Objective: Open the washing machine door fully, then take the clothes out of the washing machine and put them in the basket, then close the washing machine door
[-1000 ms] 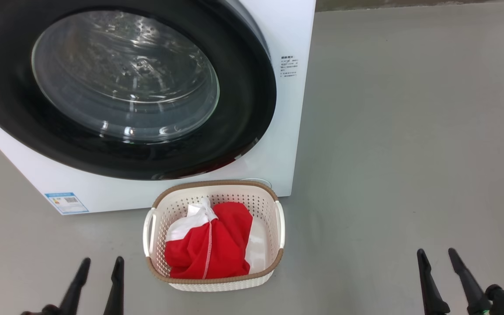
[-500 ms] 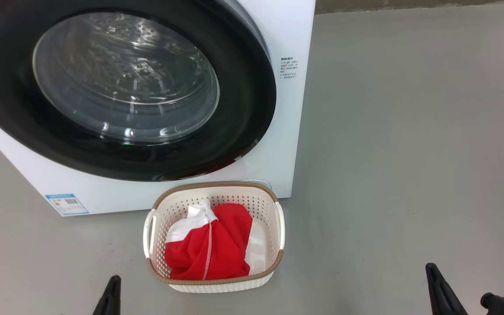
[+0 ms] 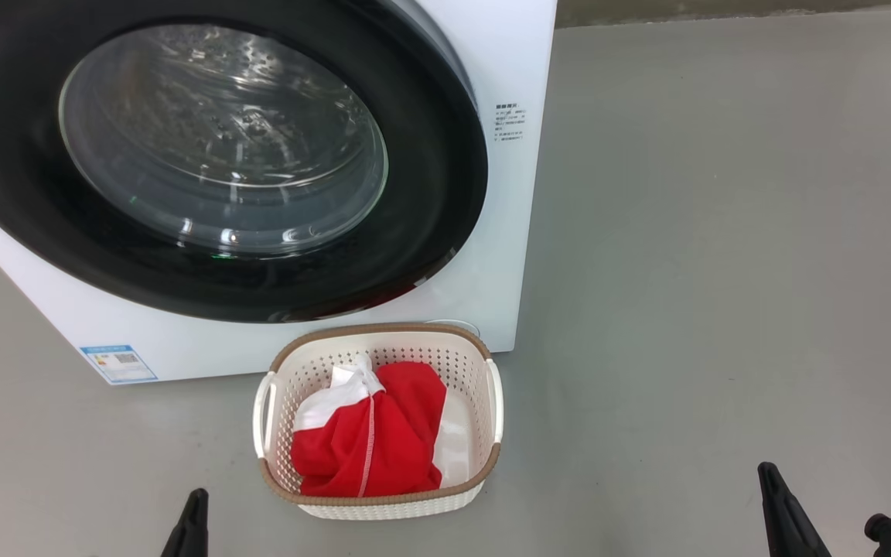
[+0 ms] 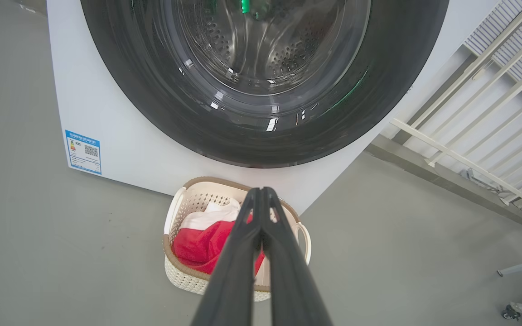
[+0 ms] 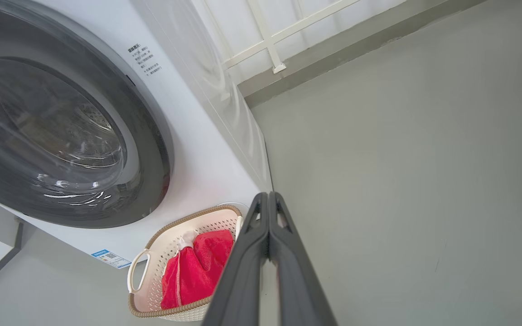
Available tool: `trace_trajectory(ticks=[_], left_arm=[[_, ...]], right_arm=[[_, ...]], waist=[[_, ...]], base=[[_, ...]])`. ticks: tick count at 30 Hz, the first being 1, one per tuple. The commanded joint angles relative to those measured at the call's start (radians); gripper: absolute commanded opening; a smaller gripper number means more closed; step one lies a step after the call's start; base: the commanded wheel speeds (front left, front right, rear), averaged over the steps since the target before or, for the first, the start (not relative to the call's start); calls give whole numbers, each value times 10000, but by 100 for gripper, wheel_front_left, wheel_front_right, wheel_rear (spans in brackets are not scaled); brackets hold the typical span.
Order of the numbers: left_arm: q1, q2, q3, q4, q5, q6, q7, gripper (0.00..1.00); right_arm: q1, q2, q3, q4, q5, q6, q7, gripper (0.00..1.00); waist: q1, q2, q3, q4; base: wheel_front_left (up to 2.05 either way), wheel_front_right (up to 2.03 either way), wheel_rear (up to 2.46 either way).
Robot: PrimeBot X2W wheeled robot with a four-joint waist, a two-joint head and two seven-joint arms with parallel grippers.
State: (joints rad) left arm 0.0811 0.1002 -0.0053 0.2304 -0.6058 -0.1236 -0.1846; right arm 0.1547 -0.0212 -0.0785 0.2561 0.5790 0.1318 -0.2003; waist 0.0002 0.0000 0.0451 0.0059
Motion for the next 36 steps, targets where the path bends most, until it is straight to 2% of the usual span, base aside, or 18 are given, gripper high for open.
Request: trace_trajectory(ticks=[1,36], left_arm=[[-368,65,153,-190,-244,-14,47,0],[-894,-104,478,-75,-3673,-34,1037,0]], right_arm=[[-424,-149,65,-217,258,-2,43,0],[-1176,-310,76,-190,3877,-5,992,0]], waist=[[-1,0,-3,0],[-2,0,-148,-21]], base=[[0,0,0],[0,0,0]])
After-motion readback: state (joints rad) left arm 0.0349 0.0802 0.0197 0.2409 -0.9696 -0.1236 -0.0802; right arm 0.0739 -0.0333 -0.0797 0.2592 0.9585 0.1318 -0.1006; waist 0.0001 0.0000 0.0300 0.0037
